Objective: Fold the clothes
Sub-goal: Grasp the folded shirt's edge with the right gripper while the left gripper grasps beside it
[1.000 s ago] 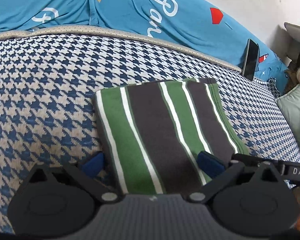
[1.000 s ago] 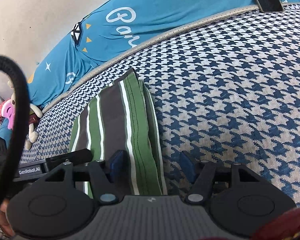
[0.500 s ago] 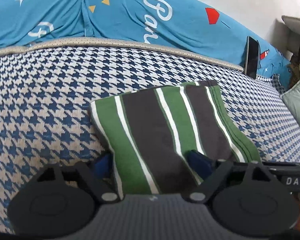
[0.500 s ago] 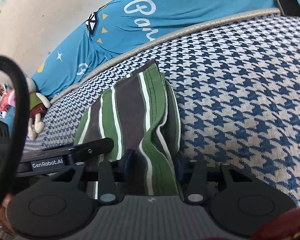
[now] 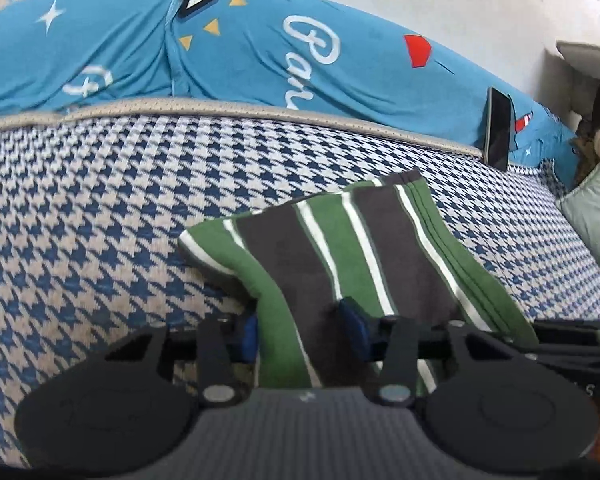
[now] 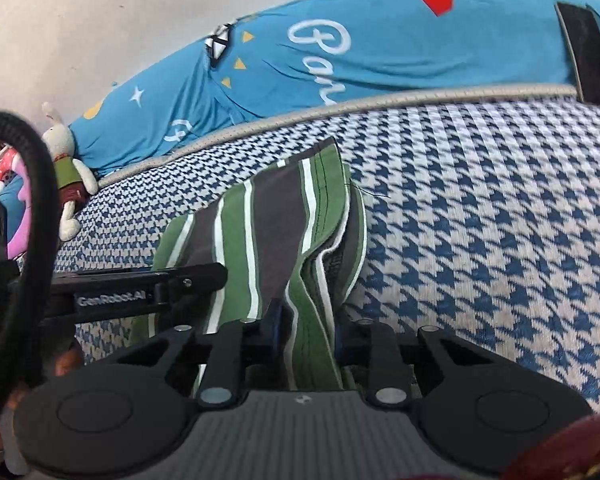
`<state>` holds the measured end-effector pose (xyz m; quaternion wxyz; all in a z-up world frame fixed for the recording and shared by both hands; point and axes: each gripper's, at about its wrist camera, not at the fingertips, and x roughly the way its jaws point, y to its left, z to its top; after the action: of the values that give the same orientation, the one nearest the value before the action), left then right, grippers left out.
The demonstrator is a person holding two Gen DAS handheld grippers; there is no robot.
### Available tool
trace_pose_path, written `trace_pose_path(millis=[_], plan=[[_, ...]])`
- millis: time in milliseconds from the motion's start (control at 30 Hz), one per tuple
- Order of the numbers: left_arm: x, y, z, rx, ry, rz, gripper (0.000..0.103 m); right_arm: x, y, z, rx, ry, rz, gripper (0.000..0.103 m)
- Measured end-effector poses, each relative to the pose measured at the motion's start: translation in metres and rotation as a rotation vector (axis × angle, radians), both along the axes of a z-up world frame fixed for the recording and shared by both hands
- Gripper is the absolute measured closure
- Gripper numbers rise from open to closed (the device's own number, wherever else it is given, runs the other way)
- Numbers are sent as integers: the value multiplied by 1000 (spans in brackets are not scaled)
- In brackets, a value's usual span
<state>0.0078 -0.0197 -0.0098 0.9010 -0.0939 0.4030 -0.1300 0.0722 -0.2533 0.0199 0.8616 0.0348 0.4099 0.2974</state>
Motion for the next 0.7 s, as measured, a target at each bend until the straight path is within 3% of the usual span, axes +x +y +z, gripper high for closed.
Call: trace_pose_path(millis=[100, 167, 333, 433, 567, 700], plan=[[3, 7, -4, -39, 27, 22, 49, 4, -4, -4, 18, 37, -21, 73], [6, 10, -7, -55, 44, 35, 35, 6, -7, -7, 31, 59, -34, 71], [10, 12, -12, -85, 48, 27, 30, 11, -10, -12, 57, 98, -53, 68], [10, 10, -11, -92, 40, 9, 47, 13, -12, -15, 77, 120, -68, 67], [6, 4, -6, -91, 3, -9, 72, 10, -9, -13, 68, 94, -62, 77], [-1, -6, 5, -39, -57, -5, 79, 3, -3, -4, 48, 42, -52, 80]])
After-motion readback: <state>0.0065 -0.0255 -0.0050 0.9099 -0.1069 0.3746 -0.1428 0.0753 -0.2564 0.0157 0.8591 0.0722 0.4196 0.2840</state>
